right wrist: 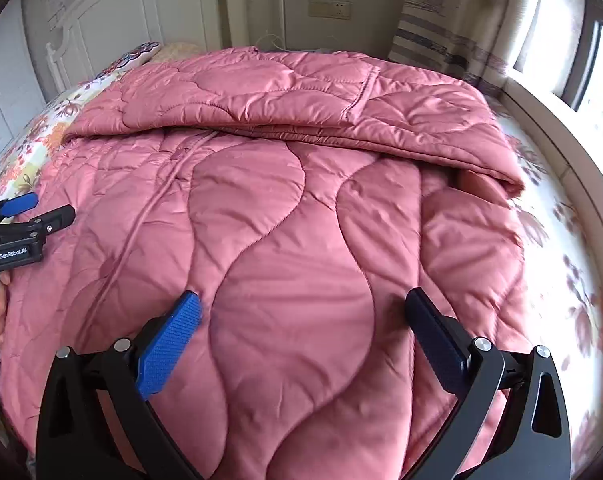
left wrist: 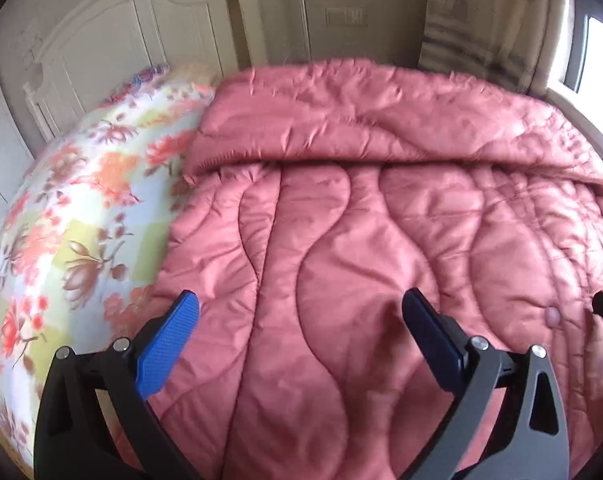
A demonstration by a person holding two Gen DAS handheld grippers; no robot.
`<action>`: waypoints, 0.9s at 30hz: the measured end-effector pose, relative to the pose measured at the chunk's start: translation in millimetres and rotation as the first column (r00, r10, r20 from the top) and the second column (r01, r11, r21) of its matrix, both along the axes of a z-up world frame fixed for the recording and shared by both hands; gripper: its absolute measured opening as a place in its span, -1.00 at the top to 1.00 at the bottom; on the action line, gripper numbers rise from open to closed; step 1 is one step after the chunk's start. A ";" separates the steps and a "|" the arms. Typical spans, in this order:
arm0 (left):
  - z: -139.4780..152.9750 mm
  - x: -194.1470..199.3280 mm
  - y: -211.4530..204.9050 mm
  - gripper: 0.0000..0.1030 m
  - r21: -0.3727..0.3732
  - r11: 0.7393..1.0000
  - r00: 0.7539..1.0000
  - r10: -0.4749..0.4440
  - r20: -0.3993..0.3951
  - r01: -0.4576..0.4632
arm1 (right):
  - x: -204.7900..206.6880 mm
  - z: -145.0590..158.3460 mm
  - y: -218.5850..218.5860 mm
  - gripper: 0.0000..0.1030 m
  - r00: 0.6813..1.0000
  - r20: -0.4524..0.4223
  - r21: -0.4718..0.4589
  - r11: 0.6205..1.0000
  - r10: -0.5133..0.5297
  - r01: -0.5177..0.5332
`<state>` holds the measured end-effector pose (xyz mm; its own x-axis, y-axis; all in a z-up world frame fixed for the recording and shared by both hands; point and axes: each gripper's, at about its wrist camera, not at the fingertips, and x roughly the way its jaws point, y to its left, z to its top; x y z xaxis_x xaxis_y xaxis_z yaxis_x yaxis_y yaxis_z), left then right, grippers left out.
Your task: Fold large clothes
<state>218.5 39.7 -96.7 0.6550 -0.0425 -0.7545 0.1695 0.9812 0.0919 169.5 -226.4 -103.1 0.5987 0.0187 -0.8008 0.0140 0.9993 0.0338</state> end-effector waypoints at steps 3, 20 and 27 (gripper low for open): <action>-6.4 -17.6 -12.7 -0.96 0.001 0.997 0.997 -0.081 0.005 0.081 | -13.1 5.6 6.5 -0.91 0.998 0.033 0.039 0.998 0.051 -0.052; -11.8 -81.3 -18.3 -0.96 0.124 0.985 0.992 -0.121 0.034 0.116 | -67.1 -8.2 32.2 -0.91 0.982 0.007 -0.043 0.981 0.189 -0.188; -21.1 -97.0 11.0 -0.96 0.072 0.991 0.993 -0.111 0.030 0.109 | -87.3 -13.3 24.7 -0.91 0.976 0.007 -0.077 0.973 0.217 -0.216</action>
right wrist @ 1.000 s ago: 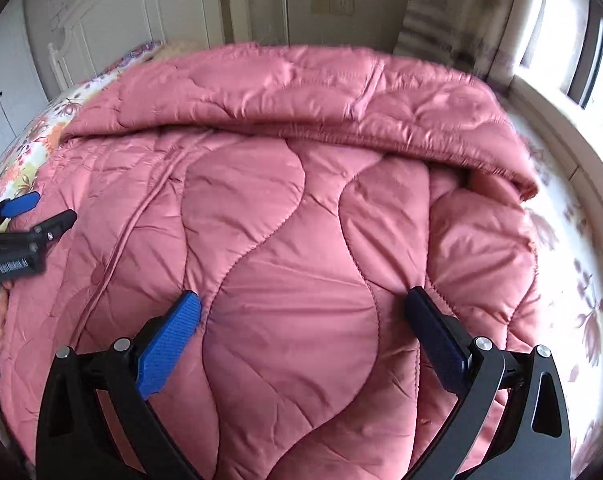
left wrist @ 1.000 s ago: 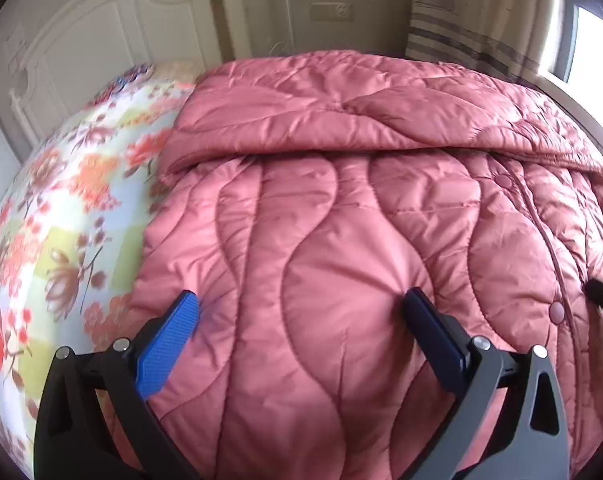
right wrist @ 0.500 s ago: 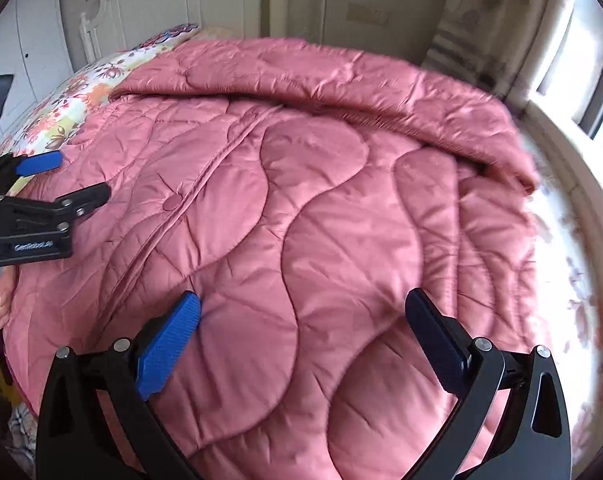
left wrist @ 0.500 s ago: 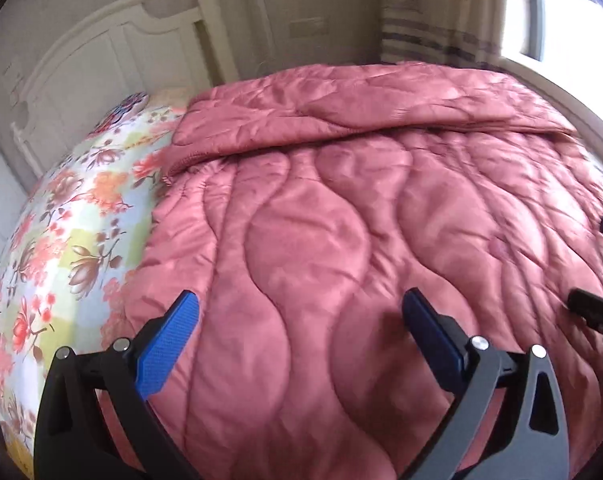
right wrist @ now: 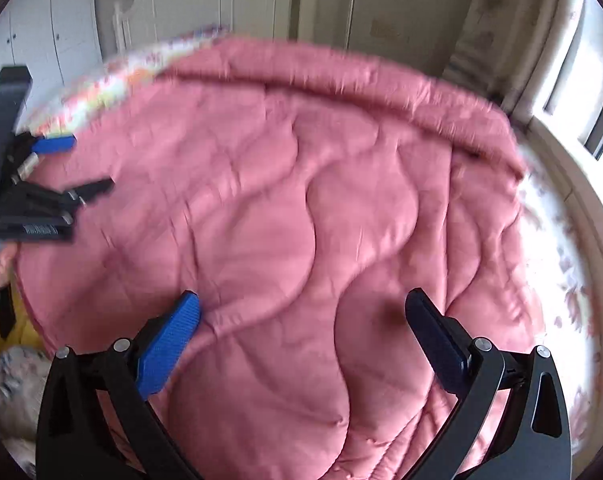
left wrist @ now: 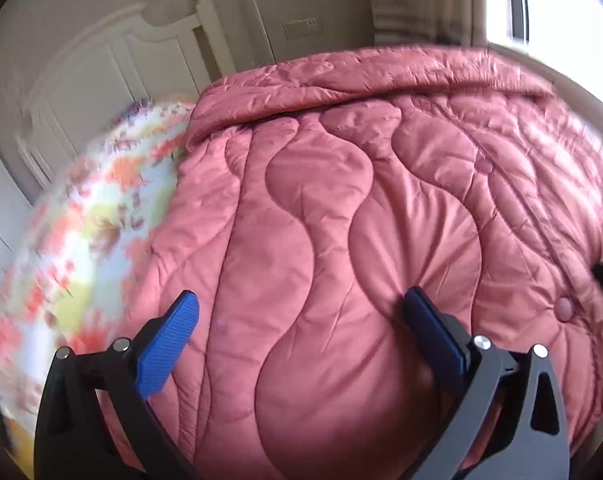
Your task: Fold large clothes
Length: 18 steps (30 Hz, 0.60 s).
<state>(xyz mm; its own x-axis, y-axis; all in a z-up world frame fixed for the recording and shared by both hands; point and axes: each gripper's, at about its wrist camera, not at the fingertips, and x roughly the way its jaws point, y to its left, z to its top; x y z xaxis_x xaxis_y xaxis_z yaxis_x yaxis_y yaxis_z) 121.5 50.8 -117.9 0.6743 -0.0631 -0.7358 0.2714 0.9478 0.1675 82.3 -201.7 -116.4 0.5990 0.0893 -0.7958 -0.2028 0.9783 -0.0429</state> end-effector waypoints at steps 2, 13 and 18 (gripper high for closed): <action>2.0 -0.9 11.0 -0.96 -0.039 0.999 1.000 0.019 -0.024 -0.020 | -3.2 0.6 -6.0 -0.91 1.000 0.020 0.049 0.999 -0.015 0.014; 3.2 -13.3 69.4 -0.96 -0.103 0.986 0.991 0.128 -0.022 -0.130 | -20.3 -2.1 -43.5 -0.91 0.996 0.028 0.052 0.995 -0.085 0.084; 21.4 -16.7 88.0 -0.96 -0.096 0.979 0.982 0.186 0.036 -0.182 | -38.9 15.7 -64.4 -0.91 0.990 0.069 0.030 0.992 -0.120 0.119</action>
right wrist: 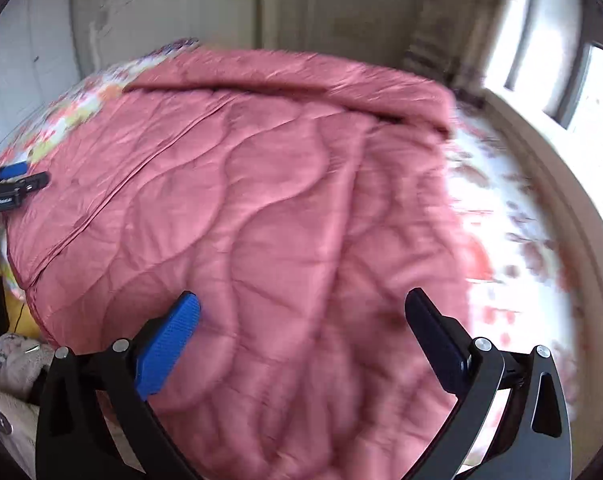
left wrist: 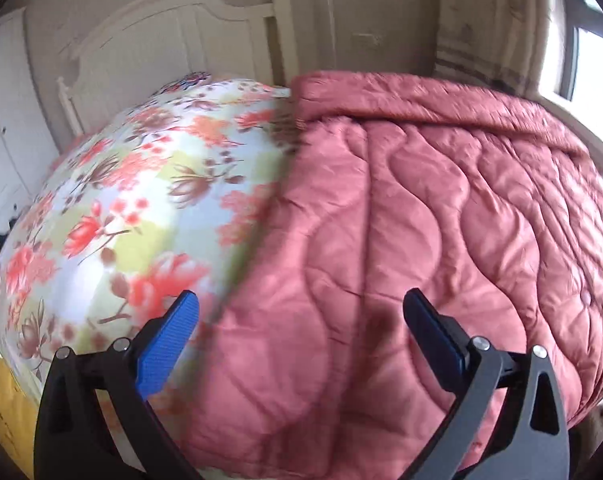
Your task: Fold large clothes
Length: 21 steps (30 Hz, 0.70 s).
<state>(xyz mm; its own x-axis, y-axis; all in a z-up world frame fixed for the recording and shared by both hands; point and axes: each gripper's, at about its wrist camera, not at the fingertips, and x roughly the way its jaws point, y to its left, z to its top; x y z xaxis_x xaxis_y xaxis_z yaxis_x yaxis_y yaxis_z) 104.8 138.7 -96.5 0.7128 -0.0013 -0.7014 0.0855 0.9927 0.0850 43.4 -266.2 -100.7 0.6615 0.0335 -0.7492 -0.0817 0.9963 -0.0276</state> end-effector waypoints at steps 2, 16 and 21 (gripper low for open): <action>-1.2 6.7 22.3 -0.96 -0.073 0.996 0.998 0.055 -0.035 -0.057 | -8.5 3.4 -27.5 -0.91 0.998 0.003 0.058 0.997 -0.056 0.056; -15.6 0.5 38.3 -0.65 -0.179 0.983 0.997 0.034 -0.072 -0.046 | -68.2 -20.6 -71.1 -0.61 0.998 -0.029 0.170 0.984 -0.057 0.061; -12.4 -7.2 15.0 0.33 -0.145 0.989 0.996 -0.047 -0.071 0.036 | -74.5 -19.7 -71.3 -0.01 0.999 0.013 0.215 0.976 -0.040 0.036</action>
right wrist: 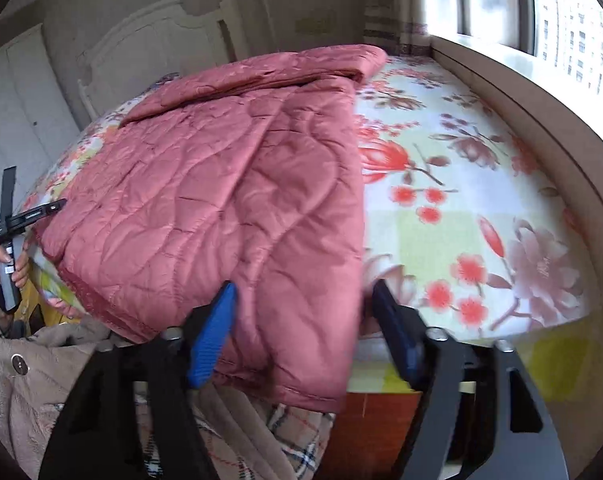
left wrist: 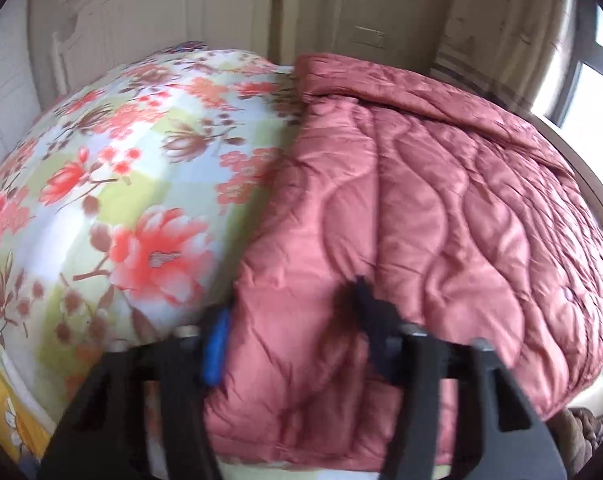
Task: Fold large clothes
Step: 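Grasp the jacket hem with the left tool while the right tool grasps the hem, then lift the hem with both tools and fold it over the jacket body, then release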
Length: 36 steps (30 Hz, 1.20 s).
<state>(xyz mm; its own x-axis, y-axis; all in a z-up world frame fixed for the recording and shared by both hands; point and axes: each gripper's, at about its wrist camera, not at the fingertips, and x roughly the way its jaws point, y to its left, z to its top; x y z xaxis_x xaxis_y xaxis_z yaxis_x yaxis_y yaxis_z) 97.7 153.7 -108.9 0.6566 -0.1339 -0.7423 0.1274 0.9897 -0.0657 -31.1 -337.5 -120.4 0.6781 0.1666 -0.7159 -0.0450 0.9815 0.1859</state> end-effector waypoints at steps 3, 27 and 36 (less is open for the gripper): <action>3.6 -10.9 -4.4 0.75 0.008 0.999 0.999 -0.039 0.015 0.039 | 5.4 -1.2 13.8 0.58 1.000 0.018 0.035 0.999 0.020 -0.021; 1.3 -50.1 17.1 0.82 -0.150 0.984 0.995 -0.098 0.029 0.101 | 7.4 -8.3 15.3 0.68 0.998 0.054 0.024 1.000 -0.020 0.018; 85.3 -127.4 65.2 0.87 -0.540 0.802 0.957 -0.133 0.257 0.257 | -64.8 32.0 -4.0 0.75 0.967 0.235 0.333 0.926 0.099 -0.175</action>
<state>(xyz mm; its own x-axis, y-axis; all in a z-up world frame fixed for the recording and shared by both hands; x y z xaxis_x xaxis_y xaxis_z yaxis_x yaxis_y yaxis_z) -29.7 218.9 -23.6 0.6937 -0.6273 -0.3539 0.3849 0.7383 -0.5539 -95.9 -341.5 -88.4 0.7588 0.4814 -0.4388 -0.2501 0.8373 0.4863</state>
